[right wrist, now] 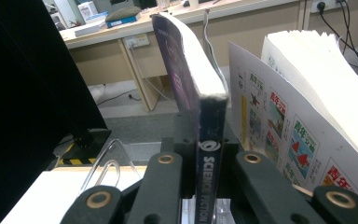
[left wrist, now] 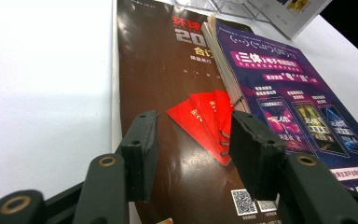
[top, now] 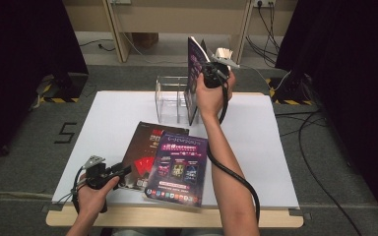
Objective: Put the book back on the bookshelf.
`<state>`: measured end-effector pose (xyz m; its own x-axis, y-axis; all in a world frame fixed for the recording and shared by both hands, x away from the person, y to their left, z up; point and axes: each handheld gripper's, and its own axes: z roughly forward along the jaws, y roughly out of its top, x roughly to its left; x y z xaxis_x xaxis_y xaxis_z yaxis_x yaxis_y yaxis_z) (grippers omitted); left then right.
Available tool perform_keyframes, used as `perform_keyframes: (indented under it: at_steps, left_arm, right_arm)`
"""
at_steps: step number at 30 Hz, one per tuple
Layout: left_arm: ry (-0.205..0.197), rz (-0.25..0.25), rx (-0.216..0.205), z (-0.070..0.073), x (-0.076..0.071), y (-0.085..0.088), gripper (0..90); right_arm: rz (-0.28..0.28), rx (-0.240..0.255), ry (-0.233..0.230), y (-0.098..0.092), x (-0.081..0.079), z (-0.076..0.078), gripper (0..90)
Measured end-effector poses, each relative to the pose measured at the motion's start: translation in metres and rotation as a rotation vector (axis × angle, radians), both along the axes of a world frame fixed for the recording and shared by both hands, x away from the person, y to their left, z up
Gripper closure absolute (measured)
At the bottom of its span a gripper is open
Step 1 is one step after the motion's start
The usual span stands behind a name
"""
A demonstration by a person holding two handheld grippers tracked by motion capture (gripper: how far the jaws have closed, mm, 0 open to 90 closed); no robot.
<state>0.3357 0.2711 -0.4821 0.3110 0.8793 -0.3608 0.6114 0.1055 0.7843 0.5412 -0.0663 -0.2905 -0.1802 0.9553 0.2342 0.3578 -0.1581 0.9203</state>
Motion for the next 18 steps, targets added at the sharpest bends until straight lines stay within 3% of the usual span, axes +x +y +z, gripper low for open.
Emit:
perform_keyframes:
  at_steps: [18]
  left_arm:
    - [-0.003, 0.001, -0.003, 0.0, 0.0, 0.0, 51.5]
  right_arm:
    - [-0.014, -0.022, 0.012, 0.005, 0.007, -0.011, 84.5]
